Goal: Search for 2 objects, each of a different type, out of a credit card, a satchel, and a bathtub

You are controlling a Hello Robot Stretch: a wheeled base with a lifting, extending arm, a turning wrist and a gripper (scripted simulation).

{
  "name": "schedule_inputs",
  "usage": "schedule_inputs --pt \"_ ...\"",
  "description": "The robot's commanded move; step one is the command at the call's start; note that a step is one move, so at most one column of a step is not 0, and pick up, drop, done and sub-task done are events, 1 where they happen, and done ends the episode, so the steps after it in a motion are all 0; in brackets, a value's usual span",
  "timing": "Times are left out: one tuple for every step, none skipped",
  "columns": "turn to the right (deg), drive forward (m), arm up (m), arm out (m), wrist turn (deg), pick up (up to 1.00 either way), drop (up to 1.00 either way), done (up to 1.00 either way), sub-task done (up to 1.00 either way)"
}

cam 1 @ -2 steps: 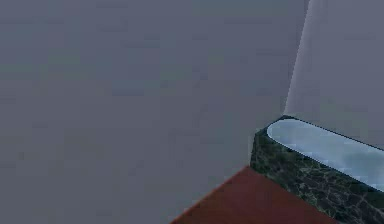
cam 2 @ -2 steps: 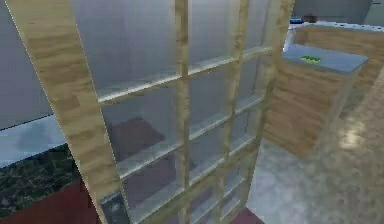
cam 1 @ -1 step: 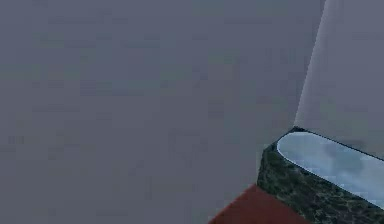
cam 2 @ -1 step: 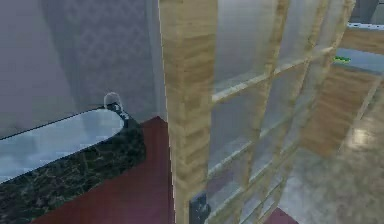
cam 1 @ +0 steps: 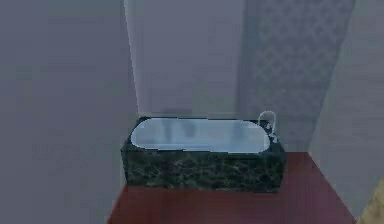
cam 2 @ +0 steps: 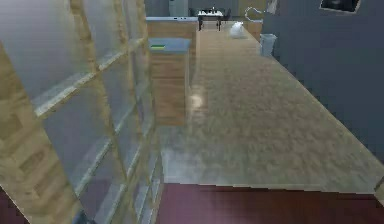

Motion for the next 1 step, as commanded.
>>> schedule_inputs --pt "0.0 0.5 0.0 0.0 0.0 0.0 0.0 0.0 0.0"
